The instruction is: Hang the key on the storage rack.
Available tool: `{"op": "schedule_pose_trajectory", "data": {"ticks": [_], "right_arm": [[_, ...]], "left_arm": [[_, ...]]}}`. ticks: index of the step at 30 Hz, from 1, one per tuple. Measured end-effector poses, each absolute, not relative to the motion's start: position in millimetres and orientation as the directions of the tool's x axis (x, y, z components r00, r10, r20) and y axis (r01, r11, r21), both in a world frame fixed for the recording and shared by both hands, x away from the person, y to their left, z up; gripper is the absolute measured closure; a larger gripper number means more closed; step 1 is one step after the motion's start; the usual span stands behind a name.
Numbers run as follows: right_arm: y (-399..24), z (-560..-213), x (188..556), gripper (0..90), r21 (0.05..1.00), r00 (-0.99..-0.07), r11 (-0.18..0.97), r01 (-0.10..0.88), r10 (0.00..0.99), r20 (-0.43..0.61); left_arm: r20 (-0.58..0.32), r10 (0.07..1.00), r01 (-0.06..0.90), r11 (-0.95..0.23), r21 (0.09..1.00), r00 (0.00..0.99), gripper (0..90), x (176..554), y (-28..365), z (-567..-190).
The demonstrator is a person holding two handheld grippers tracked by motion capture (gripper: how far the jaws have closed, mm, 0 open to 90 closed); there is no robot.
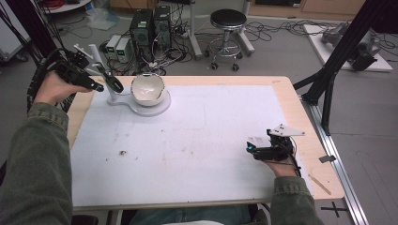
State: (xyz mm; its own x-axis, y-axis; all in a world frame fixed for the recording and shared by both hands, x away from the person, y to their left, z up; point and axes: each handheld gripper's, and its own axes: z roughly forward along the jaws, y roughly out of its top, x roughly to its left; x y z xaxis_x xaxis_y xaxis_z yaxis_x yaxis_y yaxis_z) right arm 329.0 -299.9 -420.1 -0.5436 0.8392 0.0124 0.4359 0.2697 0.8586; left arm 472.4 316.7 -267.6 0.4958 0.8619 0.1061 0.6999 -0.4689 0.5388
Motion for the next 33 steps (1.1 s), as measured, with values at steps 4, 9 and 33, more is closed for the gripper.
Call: {"op": "schedule_pose_trajectory", "data": {"ticks": [4, 9, 33], "right_arm": [[-301, -420, 328, 0.5, 0.860, -0.541, 0.265, 0.436, 0.841, 0.015], [-301, -420, 328, 0.5, 0.859, -0.541, 0.266, 0.438, 0.841, 0.016], [-302, -419, 326, 0.5, 0.858, -0.533, 0.248, 0.451, 0.846, 0.036]], "left_arm": [[0.111, 0.856, 0.691, -0.478, 0.542, 0.505, 13.3, 469, 310, -273], [0.102, 0.864, 0.699, -0.463, 0.545, 0.493, 5.9, 463, 308, -281], [0.099, 0.881, 0.643, -0.411, 0.646, 0.464, 4.9, 407, 299, -329]]}}
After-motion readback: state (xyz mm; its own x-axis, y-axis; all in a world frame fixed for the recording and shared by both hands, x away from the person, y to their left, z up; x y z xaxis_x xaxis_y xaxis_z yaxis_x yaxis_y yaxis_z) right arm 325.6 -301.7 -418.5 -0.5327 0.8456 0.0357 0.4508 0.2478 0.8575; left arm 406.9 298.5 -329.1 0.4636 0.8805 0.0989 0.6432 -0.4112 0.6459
